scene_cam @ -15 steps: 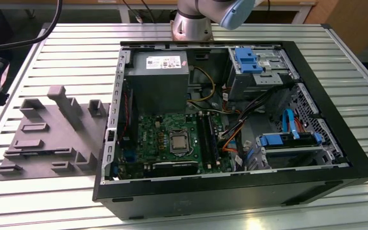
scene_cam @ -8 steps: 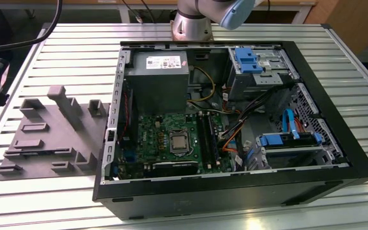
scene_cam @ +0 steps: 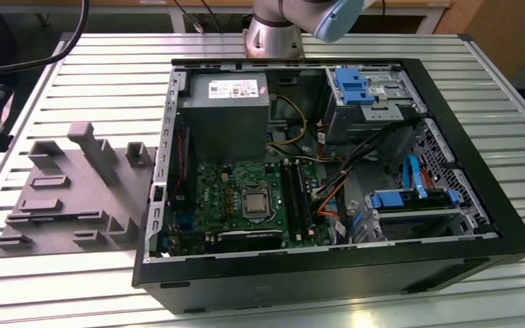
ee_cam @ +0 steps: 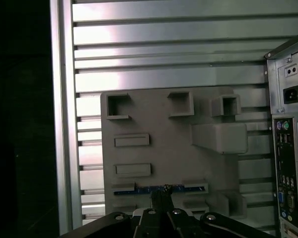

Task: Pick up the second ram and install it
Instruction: 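Reach for the second ram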

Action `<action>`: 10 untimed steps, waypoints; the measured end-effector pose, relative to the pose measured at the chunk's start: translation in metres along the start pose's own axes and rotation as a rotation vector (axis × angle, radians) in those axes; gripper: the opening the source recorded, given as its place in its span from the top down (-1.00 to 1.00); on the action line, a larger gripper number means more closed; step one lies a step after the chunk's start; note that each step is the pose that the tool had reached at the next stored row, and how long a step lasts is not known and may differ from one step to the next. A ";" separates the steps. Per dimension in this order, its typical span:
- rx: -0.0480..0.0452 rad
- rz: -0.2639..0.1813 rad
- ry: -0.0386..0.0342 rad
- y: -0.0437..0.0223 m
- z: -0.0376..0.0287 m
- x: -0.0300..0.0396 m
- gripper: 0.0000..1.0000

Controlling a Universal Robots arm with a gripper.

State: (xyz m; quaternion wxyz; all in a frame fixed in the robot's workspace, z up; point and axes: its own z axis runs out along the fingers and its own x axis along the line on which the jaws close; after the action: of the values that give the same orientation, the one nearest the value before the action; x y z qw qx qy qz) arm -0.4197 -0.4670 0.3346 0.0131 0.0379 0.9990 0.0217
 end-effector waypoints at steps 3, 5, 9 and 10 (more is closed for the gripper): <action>0.0000 0.000 0.0001 -0.0001 0.0006 0.0003 0.79; 0.0000 0.000 0.0001 -0.0001 0.0010 0.0004 0.79; 0.0000 0.000 0.0000 -0.0002 0.0018 0.0007 0.79; 0.0000 0.000 0.0000 -0.0003 0.0020 0.0008 0.79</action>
State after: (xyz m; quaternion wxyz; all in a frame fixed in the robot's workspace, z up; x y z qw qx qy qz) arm -0.4204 -0.4672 0.3325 0.0131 0.0379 0.9990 0.0217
